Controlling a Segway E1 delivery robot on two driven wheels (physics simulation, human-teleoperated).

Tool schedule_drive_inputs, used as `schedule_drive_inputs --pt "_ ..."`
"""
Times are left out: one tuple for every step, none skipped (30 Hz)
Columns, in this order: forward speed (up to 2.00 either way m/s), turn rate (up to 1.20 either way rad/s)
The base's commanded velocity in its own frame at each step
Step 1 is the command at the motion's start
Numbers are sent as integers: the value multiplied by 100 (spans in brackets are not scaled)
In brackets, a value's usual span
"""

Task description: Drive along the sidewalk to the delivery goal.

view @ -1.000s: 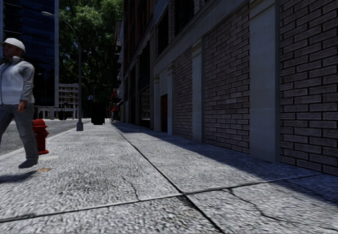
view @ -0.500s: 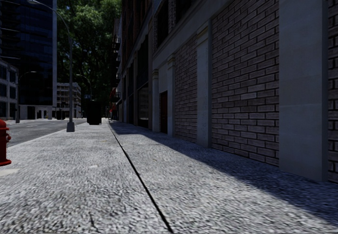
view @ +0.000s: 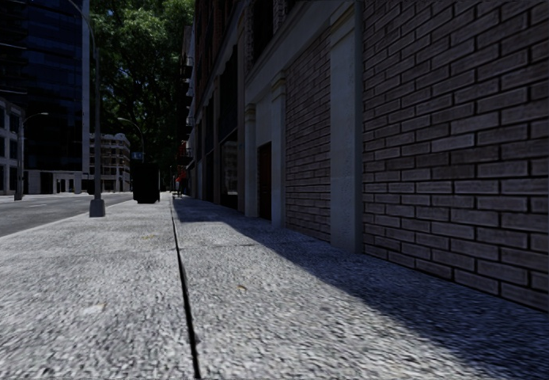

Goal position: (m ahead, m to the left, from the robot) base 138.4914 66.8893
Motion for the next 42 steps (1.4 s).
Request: schedule_drive_inputs --pt "194 13" --pt "194 15" --pt "194 15" --pt "194 17" --pt "194 23" --pt "194 26" --pt "194 30" --pt "194 30" --pt "194 31" --pt "194 31" --pt "194 32" --pt "194 32" --pt "194 32" --pt "194 34" --pt "194 36" --pt "194 39" --pt "194 39" --pt "194 44" --pt "194 48" --pt "194 50" --pt "194 50" --pt "194 52" --pt "194 53" --pt "194 53" --pt "194 53" --pt "194 54" --pt "194 55" --pt "194 55" --pt "194 55" --pt "194 55" --pt "194 55" --pt "194 55" --pt "194 55" --pt "194 55" --pt "194 48" --pt "194 29" --pt "194 12" --pt "194 0" --pt "194 0" --pt "194 0" --pt "194 0" --pt "194 0"
